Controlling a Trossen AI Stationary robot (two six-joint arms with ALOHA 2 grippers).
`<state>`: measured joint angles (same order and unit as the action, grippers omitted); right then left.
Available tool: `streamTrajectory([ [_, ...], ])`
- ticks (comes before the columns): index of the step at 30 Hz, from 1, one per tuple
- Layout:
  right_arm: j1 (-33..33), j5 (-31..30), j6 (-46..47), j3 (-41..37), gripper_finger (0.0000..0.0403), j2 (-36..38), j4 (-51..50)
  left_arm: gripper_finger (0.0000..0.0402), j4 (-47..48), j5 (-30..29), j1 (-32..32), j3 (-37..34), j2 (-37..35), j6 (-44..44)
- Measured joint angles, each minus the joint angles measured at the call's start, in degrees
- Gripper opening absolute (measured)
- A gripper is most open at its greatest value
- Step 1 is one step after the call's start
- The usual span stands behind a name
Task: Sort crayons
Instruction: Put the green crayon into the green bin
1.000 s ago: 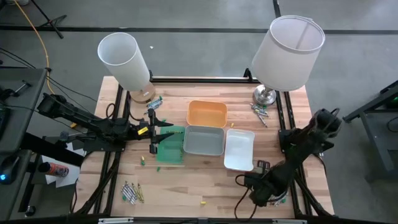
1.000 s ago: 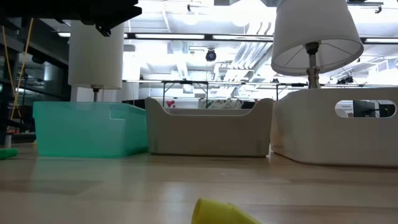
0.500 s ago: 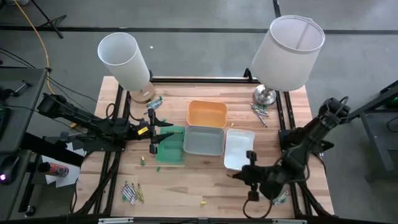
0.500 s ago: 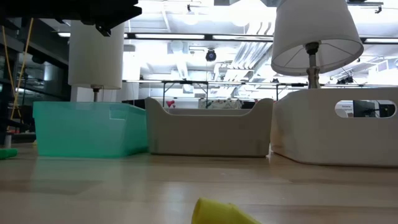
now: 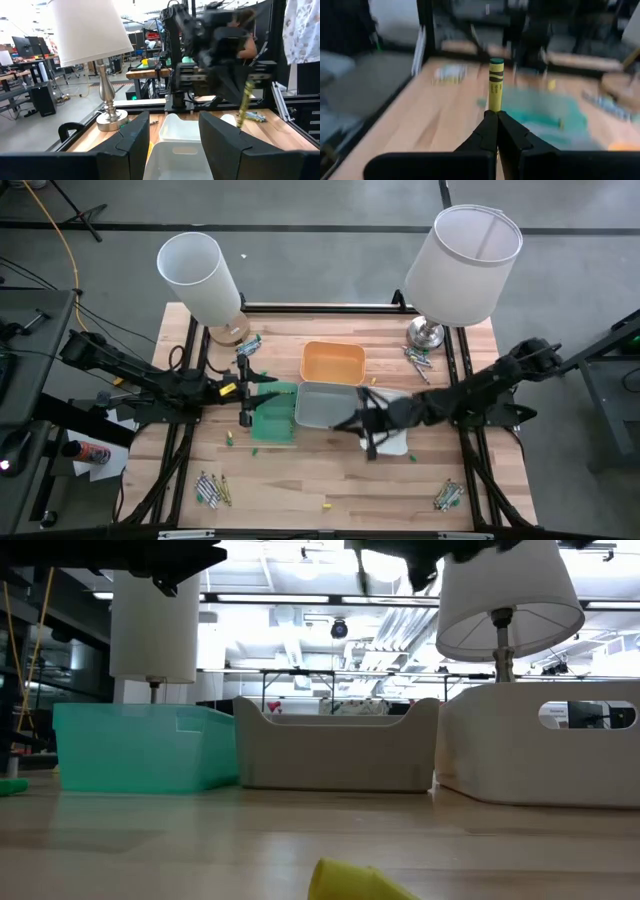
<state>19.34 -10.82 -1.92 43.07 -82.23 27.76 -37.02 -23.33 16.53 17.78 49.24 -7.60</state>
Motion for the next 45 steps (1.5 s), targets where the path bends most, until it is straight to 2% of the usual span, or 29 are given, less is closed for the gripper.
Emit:
streamTrajectory([
  [4,-5.83,5.84,-3.07,-2.59,0.0000,-1.72,14.58,0.0156,-0.11,0.00,0.00,0.00,-0.90,-0.01],
  [10,-10.73,9.48,-7.33,0.77,0.0000,-9.68,23.24,0.0156,-0.04,0.00,0.00,0.04,-1.30,-0.10],
  [16,-13.55,9.52,-9.09,8.47,0.0000,-19.24,23.89,0.0156,-1.63,0.20,0.02,0.02,-1.89,-0.12],
  [23,-15.54,9.52,-9.09,15.57,0.0000,-26.11,23.98,0.0156,-3.16,5.70,1.67,0.03,-6.38,-0.12],
  [30,-15.88,6.55,-7.10,16.44,0.0000,-26.95,24.00,0.0156,-0.44,4.60,3.32,0.02,-8.33,-3.45],
  [38,-15.83,6.55,-6.89,16.44,0.0000,-26.95,24.25,0.0156,-0.13,2.97,3.41,0.02,-8.33,-3.29],
  [45,-15.91,7.81,-2.54,16.55,0.0000,-28.61,24.13,0.0156,-0.06,2.94,3.41,0.02,-8.31,-3.17],
])
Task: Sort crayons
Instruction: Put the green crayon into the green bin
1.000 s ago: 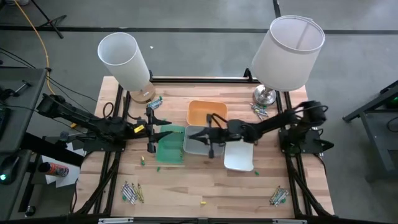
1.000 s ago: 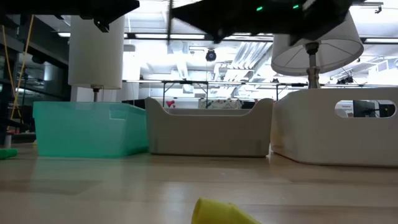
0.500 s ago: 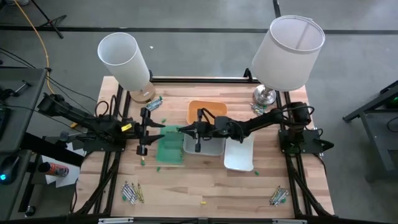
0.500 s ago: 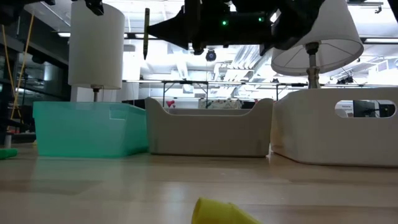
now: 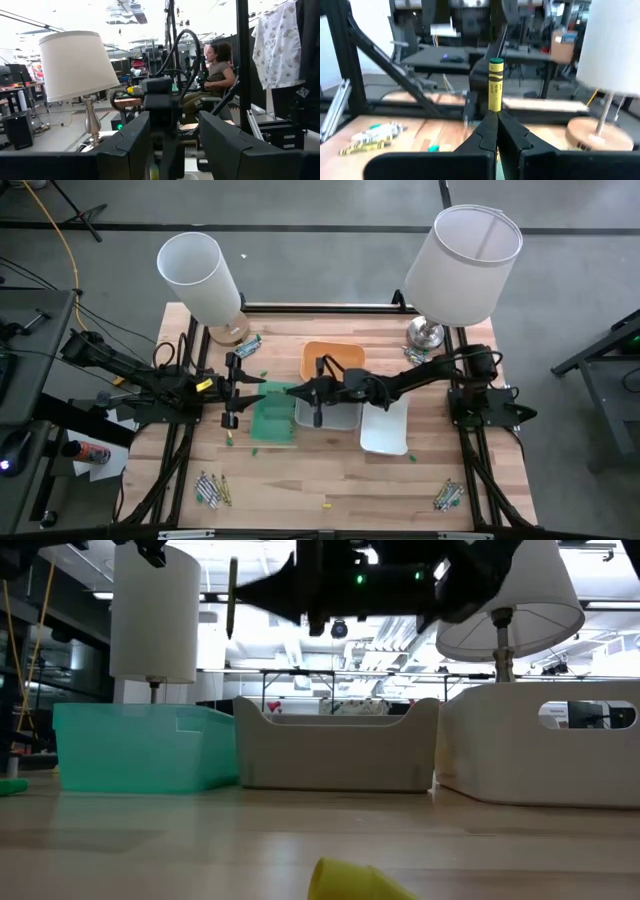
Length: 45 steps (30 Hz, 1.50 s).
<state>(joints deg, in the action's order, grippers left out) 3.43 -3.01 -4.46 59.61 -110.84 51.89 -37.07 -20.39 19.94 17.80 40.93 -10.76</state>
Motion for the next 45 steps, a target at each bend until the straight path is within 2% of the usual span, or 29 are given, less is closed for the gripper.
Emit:
streamTrajectory([
  [11,-0.07,0.03,2.49,4.90,0.0000,-8.75,-1.60,0.0156,0.00,-1.98,-0.04,-0.02,0.00,-1.38],
  [16,-0.07,0.03,1.06,6.54,0.0000,-8.92,-8.08,0.0156,0.28,-1.98,-0.02,-0.04,0.00,-1.38],
  [20,-0.07,0.03,2.05,7.30,0.0004,-8.93,-8.02,0.0156,0.37,-1.98,-0.02,-0.04,0.00,-1.38],
  [24,-0.03,-0.21,2.07,7.30,0.0045,-8.92,-7.94,0.0156,0.41,-1.98,0.00,-0.04,0.00,-1.36],
  [27,-0.01,-0.94,3.34,7.28,0.0099,-8.92,-7.97,0.0156,0.44,-1.97,0.00,-0.04,0.00,-1.33],
  [30,0.10,-4.42,3.72,7.28,0.0155,-8.83,-7.38,0.0156,1.23,-1.95,0.00,-0.04,0.02,-1.33],
  [34,0.18,-5.00,0.66,7.09,0.0207,-7.35,-8.08,0.0156,2.03,-1.95,0.00,-0.04,0.00,-1.33],
  [37,0.48,-5.06,-1.80,7.06,0.0222,-4.20,-11.14,0.0156,3.03,-1.93,0.00,-0.04,0.00,-1.28],
  [45,2.53,-6.34,-7.60,7.04,0.0224,5.21,-24.71,0.0156,5.69,-1.92,0.00,-0.04,0.00,0.17],
])
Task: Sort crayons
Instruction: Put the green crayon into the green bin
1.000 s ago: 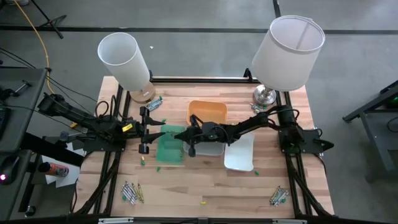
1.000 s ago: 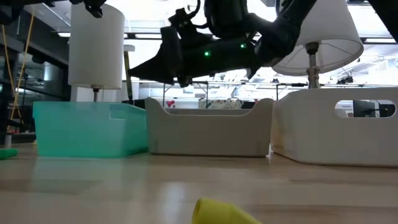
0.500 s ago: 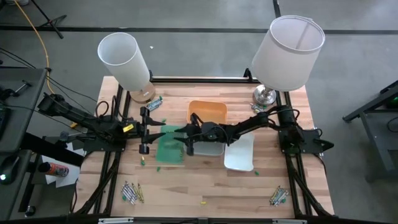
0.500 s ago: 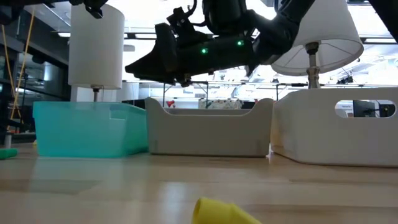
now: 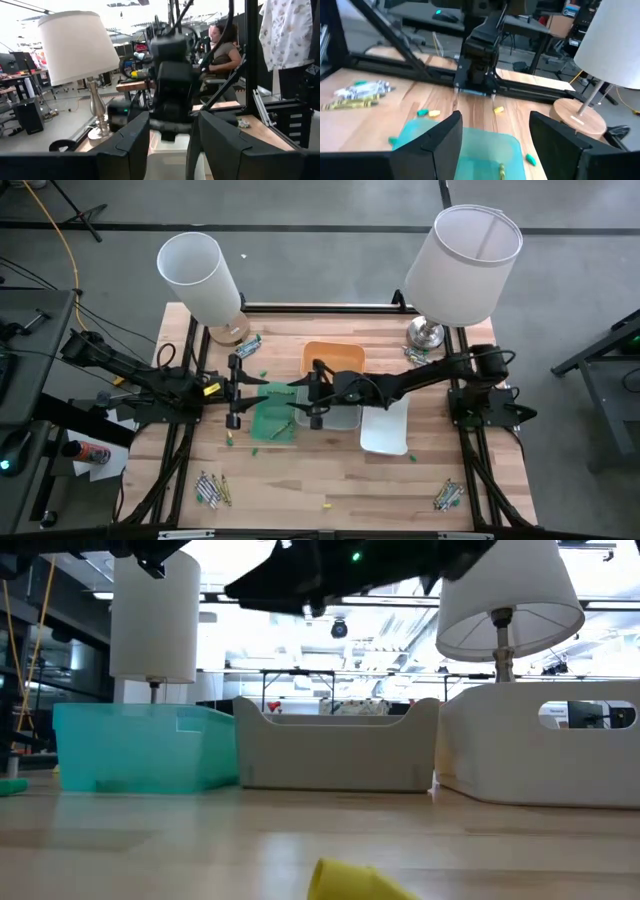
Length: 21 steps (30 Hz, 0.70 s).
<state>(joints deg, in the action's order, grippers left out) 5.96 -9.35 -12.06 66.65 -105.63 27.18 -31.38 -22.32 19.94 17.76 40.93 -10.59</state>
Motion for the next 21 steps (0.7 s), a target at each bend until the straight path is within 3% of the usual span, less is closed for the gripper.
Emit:
streamTrajectory([
  [21,1.59,-10.66,-4.41,-0.09,0.0224,3.10,-8.85,0.0156,6.33,0.03,-0.03,0.00,0.00,2.97],
])
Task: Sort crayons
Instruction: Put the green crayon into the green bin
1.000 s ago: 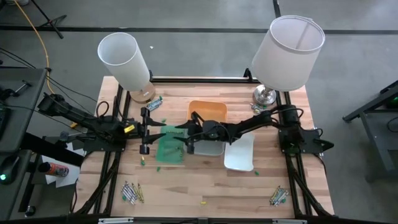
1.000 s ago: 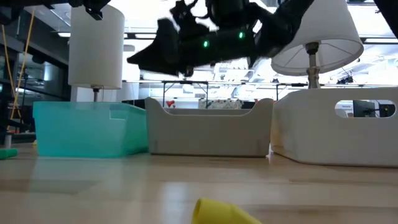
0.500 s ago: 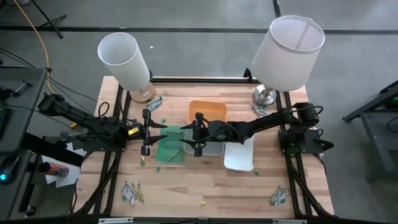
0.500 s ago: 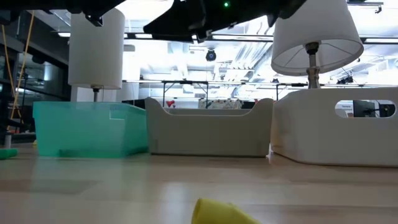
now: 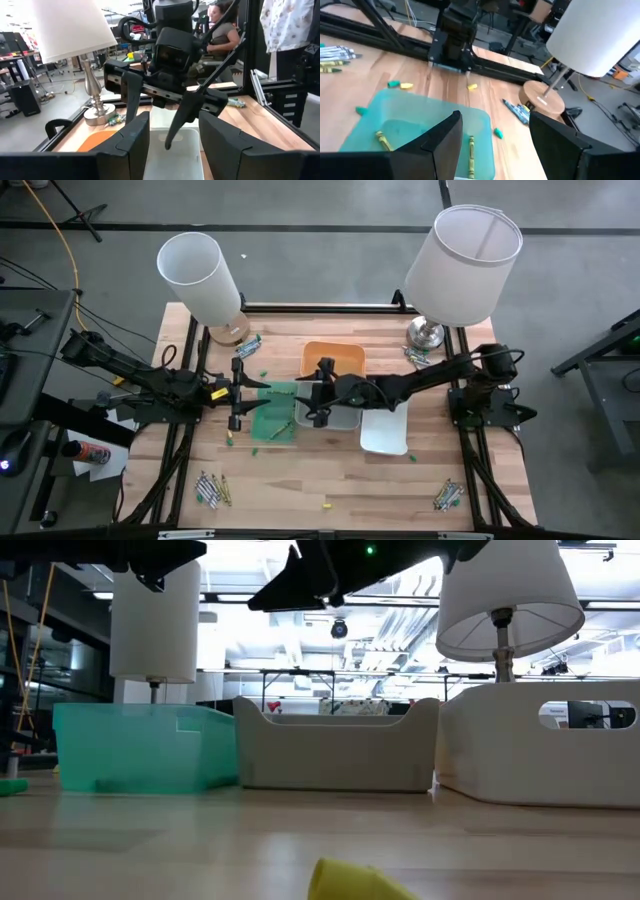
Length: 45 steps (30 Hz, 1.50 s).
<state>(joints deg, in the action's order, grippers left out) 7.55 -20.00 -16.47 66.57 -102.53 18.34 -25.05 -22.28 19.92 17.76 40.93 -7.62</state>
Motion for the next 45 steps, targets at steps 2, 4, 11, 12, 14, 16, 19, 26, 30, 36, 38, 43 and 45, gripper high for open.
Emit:
streamTrajectory([
  [2,-0.02,-0.56,-0.07,-1.04,0.0224,0.70,-0.91,0.0156,0.41,0.00,0.00,0.00,0.00,0.00],
  [4,-0.02,-1.92,-0.06,-3.81,0.0224,2.05,1.53,0.0156,0.86,0.00,0.00,0.00,0.00,0.02],
  [11,0.04,-5.40,4.38,-21.69,0.0224,15.37,18.92,0.0156,1.38,0.02,0.03,-0.02,-0.07,-0.45],
  [12,0.27,-4.79,5.14,-24.17,0.0224,17.42,21.10,0.0156,1.24,0.01,0.03,-0.02,-0.06,-1.09],
  [14,0.76,-2.56,6.03,-27.48,0.0224,20.37,25.00,0.0156,0.54,-0.01,0.00,0.00,-0.06,-2.07],
  [16,1.47,-0.82,6.12,-29.70,0.0224,22.92,26.71,0.0156,-1.46,0.14,0.03,0.11,0.54,-2.77],
  [19,2.58,-0.59,5.90,-30.79,0.0224,24.58,26.55,0.0156,-0.41,2.31,1.09,2.42,3.12,-6.60],
  [26,3.39,-0.83,3.54,-30.71,0.0224,24.75,25.59,0.0156,31.97,1.72,10.60,18.90,15.45,-8.56],
  [30,3.39,-0.73,4.01,-30.71,0.0224,24.75,25.60,0.0156,54.52,-1.94,18.07,28.83,25.32,1.94],
  [36,3.39,-0.62,5.99,-30.69,0.0224,24.71,25.56,0.0156,71.03,0.07,28.77,37.12,39.25,16.65],
  [38,3.39,-0.56,5.98,-30.69,0.0224,24.71,25.59,0.0156,73.64,2.15,31.64,38.11,42.94,18.26],
  [43,3.39,-0.55,5.97,-30.69,0.0224,24.69,25.63,0.0156,75.28,6.30,36.54,38.36,50.82,18.46],
  [45,3.39,-0.55,5.97,-30.69,0.0224,24.69,25.65,0.0156,75.18,8.26,37.63,38.36,53.27,18.47],
])
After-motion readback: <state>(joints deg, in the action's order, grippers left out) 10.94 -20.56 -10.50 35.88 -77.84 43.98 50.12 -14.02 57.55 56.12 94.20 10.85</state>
